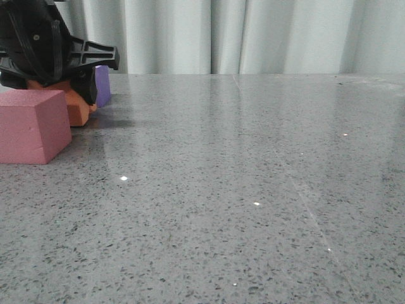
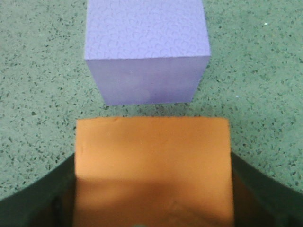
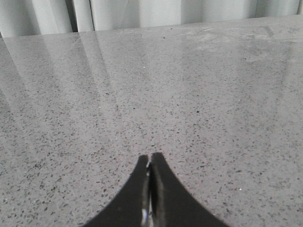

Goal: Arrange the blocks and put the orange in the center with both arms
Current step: 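Lower the orange cube between the purple and pink cubes and release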

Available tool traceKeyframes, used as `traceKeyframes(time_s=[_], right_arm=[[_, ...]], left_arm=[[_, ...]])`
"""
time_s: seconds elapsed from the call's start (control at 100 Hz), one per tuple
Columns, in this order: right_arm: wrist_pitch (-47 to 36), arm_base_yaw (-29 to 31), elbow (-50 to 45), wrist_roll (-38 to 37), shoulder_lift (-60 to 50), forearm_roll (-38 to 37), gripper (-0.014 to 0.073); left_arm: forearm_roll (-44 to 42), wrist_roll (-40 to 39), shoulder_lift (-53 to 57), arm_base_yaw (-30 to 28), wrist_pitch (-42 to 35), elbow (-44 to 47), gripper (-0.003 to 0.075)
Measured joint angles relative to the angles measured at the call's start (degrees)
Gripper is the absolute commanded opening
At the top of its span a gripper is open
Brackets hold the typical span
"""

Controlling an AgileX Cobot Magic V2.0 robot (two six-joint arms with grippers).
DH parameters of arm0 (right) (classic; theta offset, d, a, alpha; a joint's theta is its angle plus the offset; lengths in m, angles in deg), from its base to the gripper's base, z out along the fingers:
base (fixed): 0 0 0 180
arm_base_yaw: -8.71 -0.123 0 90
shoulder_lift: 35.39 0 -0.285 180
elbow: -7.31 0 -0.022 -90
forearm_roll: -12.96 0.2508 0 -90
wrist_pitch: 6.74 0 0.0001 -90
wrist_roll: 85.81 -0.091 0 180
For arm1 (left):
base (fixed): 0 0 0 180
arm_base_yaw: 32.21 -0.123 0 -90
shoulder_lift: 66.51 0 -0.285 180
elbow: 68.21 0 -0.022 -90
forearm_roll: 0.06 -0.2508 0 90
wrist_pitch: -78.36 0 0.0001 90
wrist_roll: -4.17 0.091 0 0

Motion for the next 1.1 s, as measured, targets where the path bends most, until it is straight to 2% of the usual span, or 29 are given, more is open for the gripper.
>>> traceKeyframes(time_s=[0.86,0.93,1.06,1.1], right_arm=[[0.0,0.0,0.0,0.0,0.0,0.0,-0.0067],[0.0,0.0,0.0,0.0,0.0,0.0,-0.0067],[0.0,0.0,0.0,0.0,0.0,0.0,-0.0067],[0.0,0.0,0.0,0.0,0.0,0.0,-0.0067]], left_arm=[[-1.9,-0.4,-0.8,0.0,1.7,-0.3,0.0241],[-2.0,-0.3,-0.8,0.0,1.7,-0.3,0.0303],[-2.2,1.0,-0.8,0.0,1.7,-0.3,0.0546],[-2.3,1.3,-0.9,0.0,2.0,-0.3,0.0589]])
